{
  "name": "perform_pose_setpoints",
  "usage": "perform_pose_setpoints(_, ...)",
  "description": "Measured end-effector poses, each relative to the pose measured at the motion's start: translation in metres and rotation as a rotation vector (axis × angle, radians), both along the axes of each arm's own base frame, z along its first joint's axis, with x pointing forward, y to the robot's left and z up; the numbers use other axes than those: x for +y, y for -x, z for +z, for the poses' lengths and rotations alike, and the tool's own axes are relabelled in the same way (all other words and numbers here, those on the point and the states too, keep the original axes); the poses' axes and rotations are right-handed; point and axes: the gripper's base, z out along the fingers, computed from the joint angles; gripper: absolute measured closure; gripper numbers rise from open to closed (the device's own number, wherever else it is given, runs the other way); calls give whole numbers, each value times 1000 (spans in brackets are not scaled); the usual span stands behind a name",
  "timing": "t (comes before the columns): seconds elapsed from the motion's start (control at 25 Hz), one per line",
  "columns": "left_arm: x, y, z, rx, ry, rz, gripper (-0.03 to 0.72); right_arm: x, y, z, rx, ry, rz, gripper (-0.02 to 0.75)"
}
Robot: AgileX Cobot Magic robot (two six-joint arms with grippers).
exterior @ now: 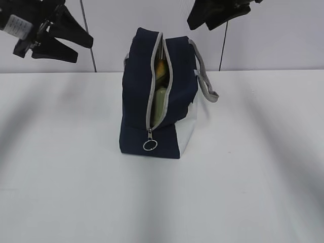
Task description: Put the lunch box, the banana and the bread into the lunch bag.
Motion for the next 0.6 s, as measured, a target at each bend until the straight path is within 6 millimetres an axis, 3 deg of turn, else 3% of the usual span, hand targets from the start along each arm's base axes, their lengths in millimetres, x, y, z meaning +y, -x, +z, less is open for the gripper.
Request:
perform_pose_setpoints(0.36, 7, 28, 24, -3, -129, -48, 272, 37, 36, 24, -65, 103, 55, 374)
perform_pose_setpoints(0.6, 8, 38, 38, -34, -137, -43, 272, 36, 53, 28, -79, 146, 60, 428)
